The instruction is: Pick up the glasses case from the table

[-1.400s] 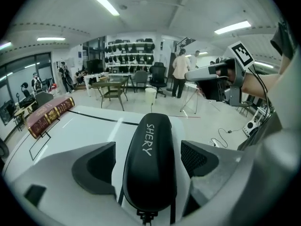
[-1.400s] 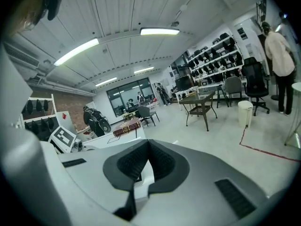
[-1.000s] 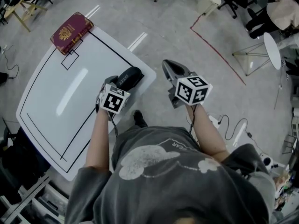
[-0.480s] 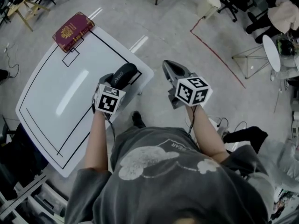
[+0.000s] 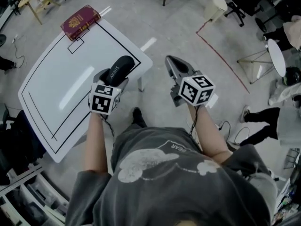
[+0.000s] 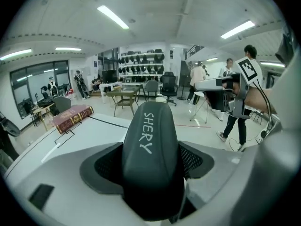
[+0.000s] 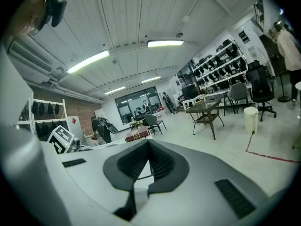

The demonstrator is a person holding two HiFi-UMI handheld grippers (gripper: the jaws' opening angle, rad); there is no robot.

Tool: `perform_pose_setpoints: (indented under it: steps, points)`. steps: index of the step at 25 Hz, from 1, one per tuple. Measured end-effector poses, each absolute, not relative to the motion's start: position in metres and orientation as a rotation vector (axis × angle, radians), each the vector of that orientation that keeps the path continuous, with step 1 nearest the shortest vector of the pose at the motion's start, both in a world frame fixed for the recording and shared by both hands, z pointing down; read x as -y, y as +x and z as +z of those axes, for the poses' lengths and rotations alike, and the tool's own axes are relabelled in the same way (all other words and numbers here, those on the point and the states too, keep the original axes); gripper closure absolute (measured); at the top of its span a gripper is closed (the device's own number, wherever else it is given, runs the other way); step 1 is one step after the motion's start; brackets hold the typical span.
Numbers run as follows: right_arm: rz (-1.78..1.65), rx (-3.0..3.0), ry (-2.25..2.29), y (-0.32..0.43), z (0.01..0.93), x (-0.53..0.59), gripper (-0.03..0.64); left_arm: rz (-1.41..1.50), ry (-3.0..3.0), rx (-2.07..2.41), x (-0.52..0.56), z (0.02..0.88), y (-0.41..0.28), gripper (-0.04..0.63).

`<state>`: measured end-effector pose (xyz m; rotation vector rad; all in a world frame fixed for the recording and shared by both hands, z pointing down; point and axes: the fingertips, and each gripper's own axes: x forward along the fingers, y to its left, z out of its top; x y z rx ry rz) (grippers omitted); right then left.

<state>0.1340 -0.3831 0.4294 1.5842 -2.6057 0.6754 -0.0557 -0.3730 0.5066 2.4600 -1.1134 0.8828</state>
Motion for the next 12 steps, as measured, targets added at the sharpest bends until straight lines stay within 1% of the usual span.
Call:
perform_pose_setpoints:
  steps: [12]
  points:
    - [0.66, 2.707, 1.421, 0.135, 0.417, 0.294, 0.617, 0.83, 2.421, 1.247, 0.276, 0.48, -0.052, 0.25]
